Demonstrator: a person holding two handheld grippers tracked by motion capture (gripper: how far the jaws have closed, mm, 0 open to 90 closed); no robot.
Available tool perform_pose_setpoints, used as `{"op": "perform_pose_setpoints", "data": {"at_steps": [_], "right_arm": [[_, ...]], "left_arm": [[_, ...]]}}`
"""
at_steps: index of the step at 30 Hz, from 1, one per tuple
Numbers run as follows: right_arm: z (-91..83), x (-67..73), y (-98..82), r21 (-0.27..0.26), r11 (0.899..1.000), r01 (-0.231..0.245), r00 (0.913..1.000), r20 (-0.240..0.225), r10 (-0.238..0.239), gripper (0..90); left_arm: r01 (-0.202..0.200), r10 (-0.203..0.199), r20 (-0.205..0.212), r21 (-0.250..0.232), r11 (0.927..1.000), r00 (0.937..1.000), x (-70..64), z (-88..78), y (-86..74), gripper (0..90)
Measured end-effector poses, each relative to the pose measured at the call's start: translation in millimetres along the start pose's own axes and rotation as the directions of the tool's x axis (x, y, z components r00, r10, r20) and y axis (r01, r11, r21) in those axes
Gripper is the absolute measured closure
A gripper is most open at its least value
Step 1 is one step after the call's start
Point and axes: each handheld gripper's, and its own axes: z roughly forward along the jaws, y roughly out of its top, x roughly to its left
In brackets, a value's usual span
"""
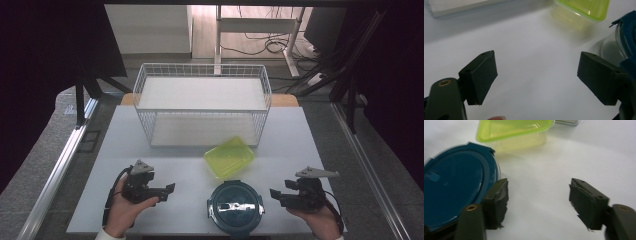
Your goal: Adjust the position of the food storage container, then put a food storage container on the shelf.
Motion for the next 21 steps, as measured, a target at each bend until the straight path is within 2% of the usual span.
{"op": "perform_pose_setpoints", "data": {"at_steps": [4, 7, 10, 13, 14, 17, 21], "right_arm": [[-1.2, 1.0, -2.8, -0.014, 1.000, 0.000, 0.9998, -0.021, -0.001, 24.0], [-2.8, 0.9, -3.3, -0.017, 0.999, -0.031, 0.9978, -0.059, 0.030, 21.6], [-3.6, -0.5, -4.4, -0.016, 0.998, -0.065, 0.9943, -0.086, 0.063, 21.1], [-2.2, -0.3, -6.1, -0.006, 0.997, -0.079, 0.9916, -0.103, 0.078, 20.6], [-1.8, 0.2, -7.1, -0.001, 0.997, -0.083, 0.9902, -0.113, 0.082, 20.4], [-1.5, 4.9, -9.9, 0.018, 0.996, -0.085, 0.9871, -0.135, 0.087, 18.7], [-2.1, 10.0, -14.2, 0.026, 0.995, -0.100, 0.9795, -0.173, 0.103, 17.8]], "left_arm": [[-0.006, 0.006, 0.006, 0.002, 1.0000, 1.0000, -5.8, 1.0, 0.5, 15.2], [-0.006, 0.006, 0.011, 0.000, 1.0000, 0.9999, -10.1, 0.1, 1.6, 13.2], [0.022, -0.022, 0.039, -0.002, 0.9997, 0.9990, -12.9, -1.9, 1.6, 10.9], [0.061, -0.060, 0.083, -0.009, 0.9981, 0.9947, -15.7, -3.3, 2.1, 9.3], [0.065, -0.064, 0.084, -0.009, 0.9979, 0.9944, -16.9, -3.3, 2.4, 8.8], [0.067, -0.066, 0.068, -0.009, 0.9977, 0.9955, -25.2, -1.6, 2.9, 7.6], [0.055, -0.055, 0.096, 0.004, 0.9985, 0.9939, -38.6, 5.0, -0.3, 5.2]]}}
